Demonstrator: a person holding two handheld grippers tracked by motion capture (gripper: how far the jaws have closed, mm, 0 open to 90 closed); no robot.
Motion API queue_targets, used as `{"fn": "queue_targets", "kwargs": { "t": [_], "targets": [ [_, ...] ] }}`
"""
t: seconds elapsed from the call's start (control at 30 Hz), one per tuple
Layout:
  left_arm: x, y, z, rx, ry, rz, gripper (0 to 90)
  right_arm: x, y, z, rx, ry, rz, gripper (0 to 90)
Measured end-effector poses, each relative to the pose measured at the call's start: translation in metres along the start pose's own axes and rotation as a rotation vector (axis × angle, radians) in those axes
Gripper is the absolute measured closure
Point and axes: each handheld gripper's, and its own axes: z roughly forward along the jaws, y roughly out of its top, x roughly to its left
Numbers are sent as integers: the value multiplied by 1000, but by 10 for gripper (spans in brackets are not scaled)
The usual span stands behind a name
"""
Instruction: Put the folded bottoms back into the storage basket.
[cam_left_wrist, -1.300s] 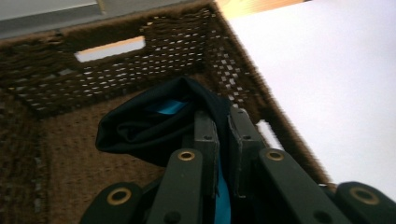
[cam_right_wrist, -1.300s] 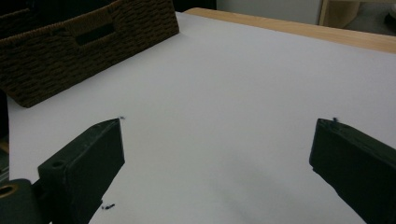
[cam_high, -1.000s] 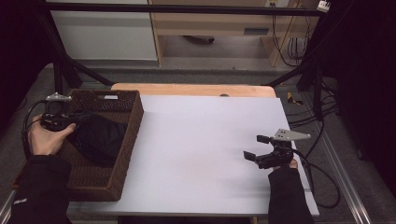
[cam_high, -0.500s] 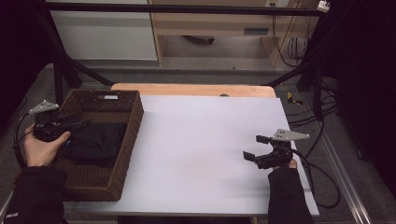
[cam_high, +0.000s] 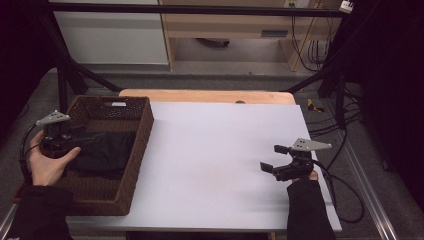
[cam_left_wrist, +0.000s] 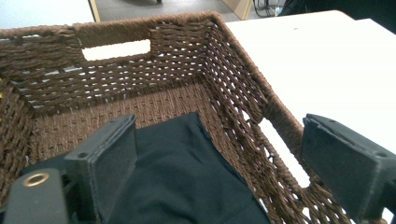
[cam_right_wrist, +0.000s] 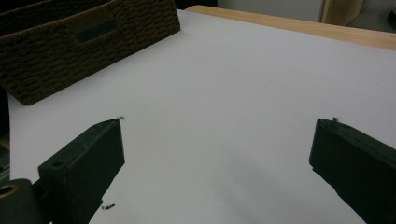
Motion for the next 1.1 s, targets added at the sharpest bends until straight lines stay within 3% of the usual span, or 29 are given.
{"fn": "queue_targets", "kwargs": {
  "t": [0.2, 0.7, 1.1],
  "targets": [
    [-16, 2, 2, 1, 0, 40, 82, 0, 0, 0, -1, 2, 0, 35],
    [-52, 9, 8, -23, -69, 109, 56, 0, 0, -1, -2, 2, 0, 35],
    [-81, 4, 21, -40, -116, 153, 56, 0, 0, -1, -5, 4, -1, 35]
  ]
}}
